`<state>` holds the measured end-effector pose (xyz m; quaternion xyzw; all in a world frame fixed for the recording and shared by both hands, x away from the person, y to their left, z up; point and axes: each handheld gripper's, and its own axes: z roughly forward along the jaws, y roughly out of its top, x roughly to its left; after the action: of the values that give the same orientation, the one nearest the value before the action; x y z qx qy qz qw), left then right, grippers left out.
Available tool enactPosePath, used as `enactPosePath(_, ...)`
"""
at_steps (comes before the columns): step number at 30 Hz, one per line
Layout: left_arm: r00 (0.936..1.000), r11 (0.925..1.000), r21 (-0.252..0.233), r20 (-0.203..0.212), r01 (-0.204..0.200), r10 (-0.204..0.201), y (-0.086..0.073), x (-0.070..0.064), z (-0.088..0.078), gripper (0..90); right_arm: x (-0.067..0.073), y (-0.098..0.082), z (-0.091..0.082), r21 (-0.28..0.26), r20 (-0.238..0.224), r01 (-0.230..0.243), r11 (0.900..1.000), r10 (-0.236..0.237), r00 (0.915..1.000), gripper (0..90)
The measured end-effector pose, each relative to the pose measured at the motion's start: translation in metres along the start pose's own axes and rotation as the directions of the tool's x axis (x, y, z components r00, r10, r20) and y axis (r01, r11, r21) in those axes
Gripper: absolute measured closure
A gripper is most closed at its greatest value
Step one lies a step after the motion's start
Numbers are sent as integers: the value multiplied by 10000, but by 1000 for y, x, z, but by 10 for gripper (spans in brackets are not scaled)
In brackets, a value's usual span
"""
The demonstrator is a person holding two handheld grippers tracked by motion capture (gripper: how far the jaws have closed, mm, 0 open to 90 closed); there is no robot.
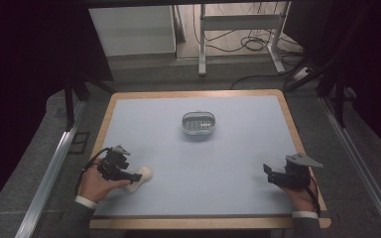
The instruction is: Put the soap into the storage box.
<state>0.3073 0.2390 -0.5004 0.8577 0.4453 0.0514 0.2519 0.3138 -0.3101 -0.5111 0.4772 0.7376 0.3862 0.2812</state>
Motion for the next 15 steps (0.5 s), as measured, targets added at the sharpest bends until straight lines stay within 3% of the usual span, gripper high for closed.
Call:
enactPosePath(10, 9993, 9936, 1065, 1, -365, 367, 4, -11, 17, 303, 1, -1, 1, 42, -1, 72, 10000, -72, 10000, 85)
enactPosePath(15, 9991, 9898, 1359, -51, -419, 429, 5, -13, 22, 404, 1, -1, 2, 75, 52, 67, 9999, -67, 10000, 85)
